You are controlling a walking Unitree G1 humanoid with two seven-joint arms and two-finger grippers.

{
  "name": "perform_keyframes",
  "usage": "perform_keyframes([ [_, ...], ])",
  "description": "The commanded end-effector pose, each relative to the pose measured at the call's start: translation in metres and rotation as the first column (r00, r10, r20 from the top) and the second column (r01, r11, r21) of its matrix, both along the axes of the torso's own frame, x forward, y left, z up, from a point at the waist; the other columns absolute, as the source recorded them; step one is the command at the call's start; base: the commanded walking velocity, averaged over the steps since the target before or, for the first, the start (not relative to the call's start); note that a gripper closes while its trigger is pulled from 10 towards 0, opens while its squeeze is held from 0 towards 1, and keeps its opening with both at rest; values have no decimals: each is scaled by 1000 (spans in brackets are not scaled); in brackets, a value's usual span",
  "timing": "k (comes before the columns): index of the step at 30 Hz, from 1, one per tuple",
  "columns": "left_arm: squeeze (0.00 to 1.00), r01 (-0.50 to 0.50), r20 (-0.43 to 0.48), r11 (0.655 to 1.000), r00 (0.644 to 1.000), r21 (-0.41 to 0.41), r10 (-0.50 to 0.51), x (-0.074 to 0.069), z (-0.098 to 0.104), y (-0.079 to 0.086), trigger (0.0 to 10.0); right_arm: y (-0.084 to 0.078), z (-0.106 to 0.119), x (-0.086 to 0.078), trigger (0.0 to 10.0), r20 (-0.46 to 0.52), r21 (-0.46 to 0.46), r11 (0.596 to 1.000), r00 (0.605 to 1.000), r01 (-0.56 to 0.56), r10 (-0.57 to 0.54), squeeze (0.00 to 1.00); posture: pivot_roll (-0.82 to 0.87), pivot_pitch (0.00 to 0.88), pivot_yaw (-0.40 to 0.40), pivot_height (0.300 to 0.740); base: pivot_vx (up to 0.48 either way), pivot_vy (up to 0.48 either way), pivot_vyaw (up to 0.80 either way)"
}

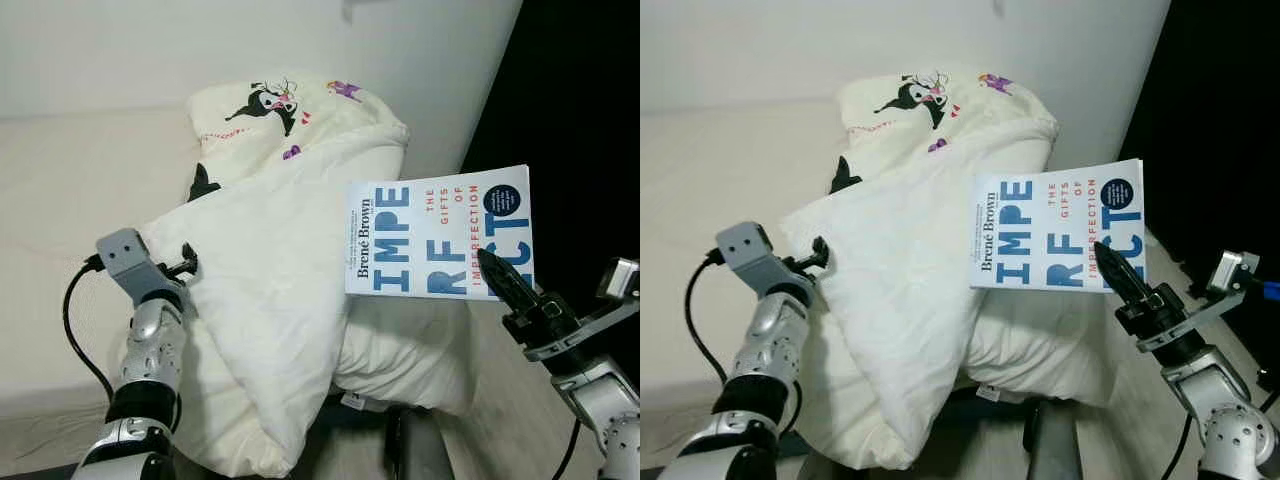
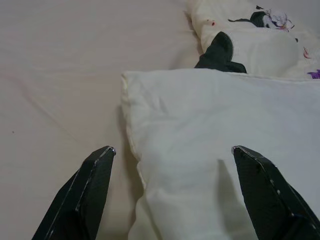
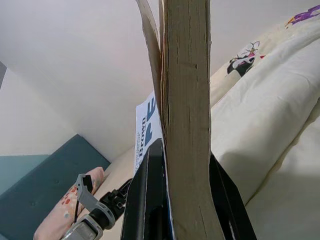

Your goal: Clean up the room

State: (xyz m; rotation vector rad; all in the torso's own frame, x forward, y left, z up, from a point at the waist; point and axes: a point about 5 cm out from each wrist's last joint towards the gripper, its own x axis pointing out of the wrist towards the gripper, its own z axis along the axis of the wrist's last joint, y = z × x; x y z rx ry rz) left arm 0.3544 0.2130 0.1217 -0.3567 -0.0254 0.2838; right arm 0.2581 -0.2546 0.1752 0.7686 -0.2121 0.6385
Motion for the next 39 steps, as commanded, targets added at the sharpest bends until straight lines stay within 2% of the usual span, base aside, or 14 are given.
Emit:
perform_keyframes([
  [1,0,25,17,1000,1000,-11,-25,-1,0,-1,10000,3,6,0,0,36,15,1000,999,-16,15,0,-60,118,16,417,0,0,0],
  [5,0,80,17,996,997,-48,-79,-1,-7,-12,10000,4,6,0,0,34,14,1000,999,-17,17,0,-56,111,17,417,0,0,0],
  [7,0,146,-4,983,989,-112,-148,-3,-19,-28,6510,4,6,0,0,33,10,1000,999,-16,15,0,-56,110,15,417,0,0,0],
  [8,0,146,-4,983,989,-112,-148,-3,-19,-28,6510,4,6,0,0,33,10,1000,999,-16,15,0,-56,110,15,417,0,0,0],
  [9,0,159,-15,978,987,-134,-162,-4,-24,-33,4941,3,7,0,0,33,8,1000,999,-15,15,0,-59,107,15,417,0,0,0],
  [11,0,153,-35,977,986,-149,-160,-6,-29,-37,3412,2,8,-1,0,36,6,1000,999,-13,13,0,-61,110,15,417,0,0,0],
  [16,0,136,-49,979,988,-152,-145,-6,-30,-37,2980,2,9,-2,0,38,4,1000,999,-12,11,0,-61,110,15,417,0,0,0],
  [18,0,106,-73,986,991,-129,-116,-5,-31,-30,0,2,9,-2,0,41,4,1000,999,-9,9,0,-62,111,18,417,0,0,0],
  [30,0,243,72,941,970,-234,-232,3,-12,-46,0,1,12,-1,0,51,3,1000,999,-1,0,0,-60,106,19,417,0,0,0],
  [31,0,378,156,885,925,-271,-347,4,-3,-65,0,0,23,-1,0,94,5,1000,996,0,-1,0,-59,105,21,417,0,0,0],
  [34,0,464,209,838,884,-285,-418,4,2,-77,0,-1,32,0,0,126,3,1000,992,3,-3,0,-62,100,21,417,0,0,0],
  [36,0,644,314,713,762,-277,-567,-2,14,-100,0,-2,51,0,0,191,-4,1000,982,6,-5,0,-64,98,21,417,0,0,0],
  [38,0,644,314,713,762,-277,-567,-2,14,-100,0,-2,51,0,0,191,-4,1000,982,6,-5,0,-64,98,21,417,0,0,0],
  [39,0,726,358,641,684,-249,-636,-6,20,-111,0,-3,58,0,0,217,-5,1000,976,6,-5,0,-64,96,20,417,0,0,0],
])
